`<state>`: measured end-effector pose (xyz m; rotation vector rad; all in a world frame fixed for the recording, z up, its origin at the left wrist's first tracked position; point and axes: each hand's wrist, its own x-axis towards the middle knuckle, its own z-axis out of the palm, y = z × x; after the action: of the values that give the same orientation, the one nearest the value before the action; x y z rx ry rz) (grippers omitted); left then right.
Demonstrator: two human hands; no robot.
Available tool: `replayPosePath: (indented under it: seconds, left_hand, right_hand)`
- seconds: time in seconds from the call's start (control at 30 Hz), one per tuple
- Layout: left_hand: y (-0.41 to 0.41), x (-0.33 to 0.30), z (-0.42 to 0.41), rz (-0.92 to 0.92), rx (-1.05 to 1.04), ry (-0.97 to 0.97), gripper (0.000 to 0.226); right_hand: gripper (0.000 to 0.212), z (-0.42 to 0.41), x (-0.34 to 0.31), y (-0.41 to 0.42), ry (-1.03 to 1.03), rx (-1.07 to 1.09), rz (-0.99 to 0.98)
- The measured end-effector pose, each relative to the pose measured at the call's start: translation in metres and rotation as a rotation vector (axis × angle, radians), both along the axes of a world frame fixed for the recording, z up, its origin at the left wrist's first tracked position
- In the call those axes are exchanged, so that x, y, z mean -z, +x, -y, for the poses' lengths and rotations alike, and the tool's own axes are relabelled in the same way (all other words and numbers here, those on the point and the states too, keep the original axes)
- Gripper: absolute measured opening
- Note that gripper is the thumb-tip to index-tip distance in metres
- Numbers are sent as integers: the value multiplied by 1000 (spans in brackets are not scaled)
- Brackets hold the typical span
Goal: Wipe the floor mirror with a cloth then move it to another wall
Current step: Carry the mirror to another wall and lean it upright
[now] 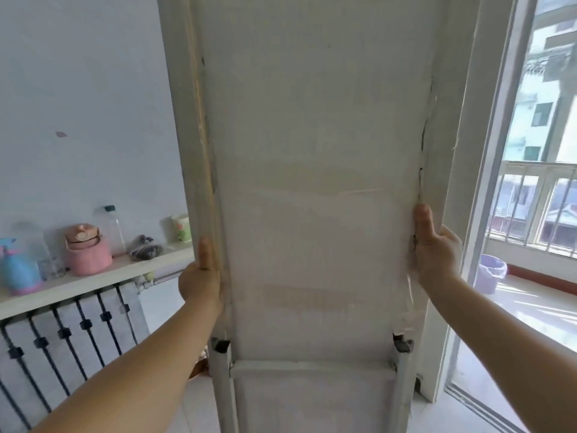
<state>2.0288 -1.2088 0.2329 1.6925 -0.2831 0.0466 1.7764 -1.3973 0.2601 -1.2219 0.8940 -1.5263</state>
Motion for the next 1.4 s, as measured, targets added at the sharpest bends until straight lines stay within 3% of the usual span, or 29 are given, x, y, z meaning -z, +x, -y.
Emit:
replayPosePath:
  seconds: [0.37, 0.53, 0.73, 0.9, 1.2, 1.4]
  left_hand:
    - [154, 13, 155, -66, 157, -21, 75]
    - [198, 14, 238, 13, 191, 23, 52]
    - [254, 26, 341, 10, 193, 38, 79]
    - [287, 37, 410, -25, 234, -18, 75]
    - [347, 52, 550, -120, 459, -80, 61]
    - [382, 61, 633, -205, 685, -82, 60]
  right_hand:
    - [48, 116, 14, 127, 4, 133, 2]
    - [50, 179, 22, 165, 18, 217, -14]
    - [55, 267, 26, 206, 28, 248, -9]
    - [53, 330, 34, 235, 39, 288, 5]
    - [67, 412, 41, 291, 75, 434, 33]
    - [58, 442, 42, 325, 53, 578, 76]
